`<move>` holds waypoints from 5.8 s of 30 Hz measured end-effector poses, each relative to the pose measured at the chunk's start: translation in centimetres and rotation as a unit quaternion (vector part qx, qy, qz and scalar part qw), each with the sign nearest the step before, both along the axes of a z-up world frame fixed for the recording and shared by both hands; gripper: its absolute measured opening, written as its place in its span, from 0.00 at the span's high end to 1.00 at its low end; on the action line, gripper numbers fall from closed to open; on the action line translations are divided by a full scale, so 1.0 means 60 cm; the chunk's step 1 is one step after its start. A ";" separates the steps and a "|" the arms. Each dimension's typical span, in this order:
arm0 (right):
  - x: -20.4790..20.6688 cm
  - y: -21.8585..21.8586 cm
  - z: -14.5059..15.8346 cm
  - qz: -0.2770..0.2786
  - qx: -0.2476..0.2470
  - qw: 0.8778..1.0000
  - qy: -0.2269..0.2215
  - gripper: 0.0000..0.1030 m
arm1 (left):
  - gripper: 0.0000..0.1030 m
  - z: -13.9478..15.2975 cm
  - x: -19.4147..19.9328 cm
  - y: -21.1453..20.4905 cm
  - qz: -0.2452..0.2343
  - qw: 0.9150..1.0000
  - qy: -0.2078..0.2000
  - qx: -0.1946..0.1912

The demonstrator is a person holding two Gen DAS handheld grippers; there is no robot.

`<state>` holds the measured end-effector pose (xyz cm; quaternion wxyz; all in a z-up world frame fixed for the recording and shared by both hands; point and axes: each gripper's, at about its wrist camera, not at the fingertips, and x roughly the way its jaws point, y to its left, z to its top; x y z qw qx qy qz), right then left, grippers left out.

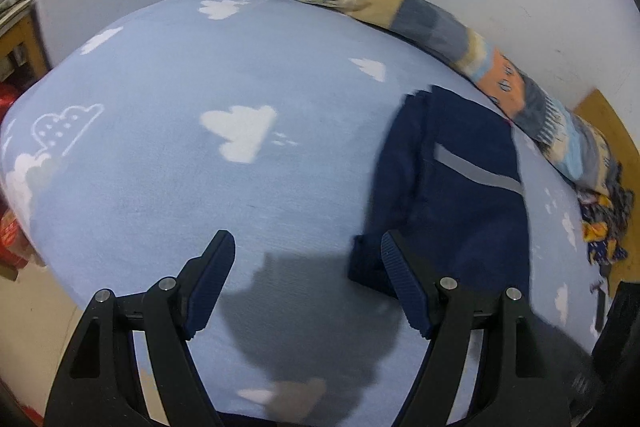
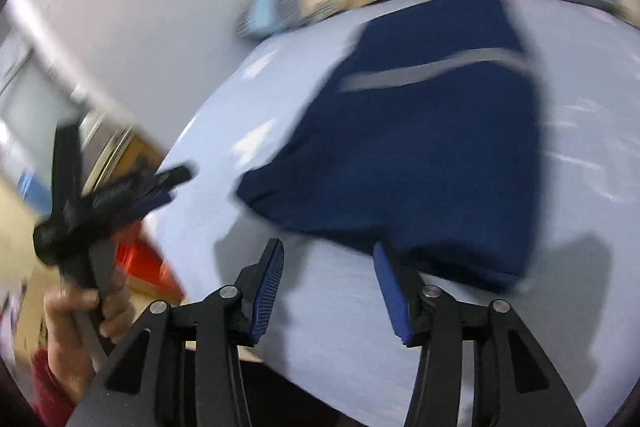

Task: Fold large clothes

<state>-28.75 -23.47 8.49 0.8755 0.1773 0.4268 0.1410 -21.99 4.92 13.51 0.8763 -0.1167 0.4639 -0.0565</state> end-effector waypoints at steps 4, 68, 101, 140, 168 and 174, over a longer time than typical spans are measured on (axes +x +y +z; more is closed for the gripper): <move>-0.042 -0.092 0.021 -0.071 -0.020 0.997 -0.002 0.51 | 0.27 0.006 -0.010 -0.060 -0.066 0.998 -0.006 0.013; 0.357 -0.137 0.005 -0.076 -0.136 0.987 0.035 0.65 | 0.11 -0.113 0.227 -0.277 -0.116 0.989 0.059 0.064; 0.071 -0.111 -0.042 0.036 -0.105 0.993 0.041 0.63 | 0.11 -0.142 0.150 -0.300 -0.220 0.960 0.024 0.172; 0.190 -0.115 -0.080 -0.028 -0.102 0.993 0.051 0.58 | 0.11 -0.153 0.124 -0.375 -0.253 0.938 -0.058 0.231; 0.185 -0.249 -0.061 -0.100 0.034 0.994 0.040 0.35 | 0.09 -0.147 0.195 -0.166 -0.122 0.991 0.015 -0.047; 0.193 -0.266 -0.097 -0.099 0.119 0.986 0.067 0.35 | 0.09 -0.243 0.221 -0.114 -0.109 0.969 0.149 -0.167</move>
